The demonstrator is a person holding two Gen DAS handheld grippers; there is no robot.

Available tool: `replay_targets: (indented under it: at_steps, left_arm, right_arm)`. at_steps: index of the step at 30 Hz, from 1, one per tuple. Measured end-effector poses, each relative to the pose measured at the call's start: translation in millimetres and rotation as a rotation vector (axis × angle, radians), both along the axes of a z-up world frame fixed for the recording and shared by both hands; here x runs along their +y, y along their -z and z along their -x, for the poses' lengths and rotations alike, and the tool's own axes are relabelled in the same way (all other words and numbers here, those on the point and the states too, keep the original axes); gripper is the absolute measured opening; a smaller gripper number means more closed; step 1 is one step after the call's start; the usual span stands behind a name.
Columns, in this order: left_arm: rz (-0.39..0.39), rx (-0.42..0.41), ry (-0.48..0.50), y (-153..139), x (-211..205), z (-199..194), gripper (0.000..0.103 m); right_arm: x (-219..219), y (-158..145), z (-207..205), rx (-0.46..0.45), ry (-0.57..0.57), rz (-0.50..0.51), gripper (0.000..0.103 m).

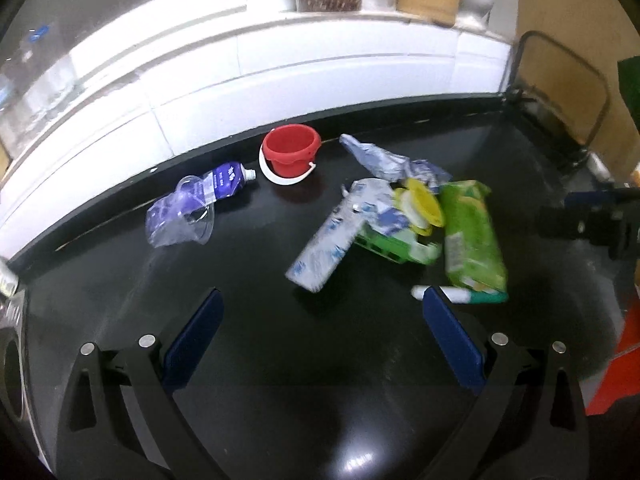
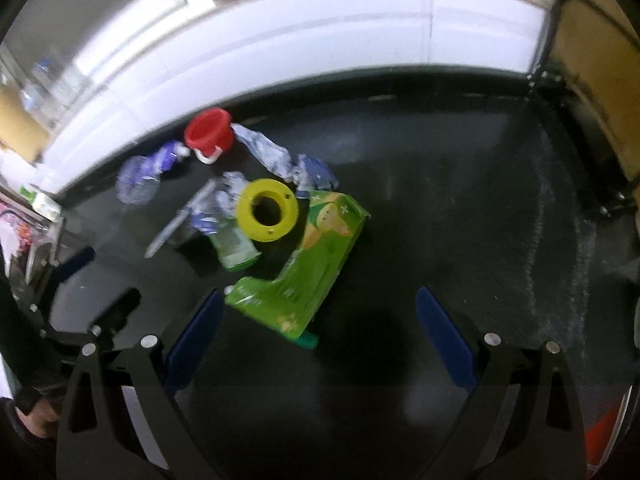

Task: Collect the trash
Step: 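Grasp the white-blue blister pack with the left tool while the right tool grasps the green packet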

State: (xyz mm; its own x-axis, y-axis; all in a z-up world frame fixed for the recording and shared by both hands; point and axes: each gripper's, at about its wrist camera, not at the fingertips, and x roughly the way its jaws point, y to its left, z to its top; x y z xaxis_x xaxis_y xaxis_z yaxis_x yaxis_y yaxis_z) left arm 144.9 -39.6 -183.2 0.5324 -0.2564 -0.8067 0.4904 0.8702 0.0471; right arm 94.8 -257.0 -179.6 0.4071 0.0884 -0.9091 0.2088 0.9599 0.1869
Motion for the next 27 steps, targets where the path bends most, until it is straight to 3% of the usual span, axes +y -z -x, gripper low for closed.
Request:
replay_targets:
  at_steps: [6, 11, 13, 15, 17, 19, 21, 22, 27]
  left_arm:
    - [-0.034, 0.032, 0.072, 33, -12, -41, 0.096]
    - [-0.039, 0.072, 0.125, 58, -19, -66, 0.093]
    - [-0.037, 0.080, 0.145, 64, -22, -72, 0.087]
    - [-0.041, 0.092, 0.166, 70, -25, -78, 0.073]
    - [-0.032, 0.098, 0.179, 73, -28, -80, 0.062]
    - [-0.032, 0.088, 0.186, 72, -30, -80, 0.038]
    - [-0.034, 0.092, 0.180, 68, -32, -78, 0.024]
    - [-0.034, 0.089, 0.173, 67, -32, -78, 0.020]
    - [-0.006, 0.084, 0.135, 47, -27, -67, 0.019]
  right_arm:
    - [-1, 41, -36, 0.066, -0.001, -0.018, 0.093]
    - [-5, 68, -55, 0.136, 0.022, -0.059, 0.083]
    - [-5, 76, -60, 0.154, 0.028, -0.076, 0.077]
    - [-2, 77, -64, 0.141, 0.015, -0.060, 0.072]
    - [1, 76, -66, 0.138, 0.005, -0.049, 0.052]
    - [2, 77, -67, 0.140, 0.000, -0.060, 0.045]
    - [5, 75, -69, 0.135, -0.007, -0.072, 0.040]
    - [6, 72, -68, 0.125, -0.008, -0.059, 0.037]
    - [10, 55, -66, 0.087, -0.024, -0.027, 0.033]
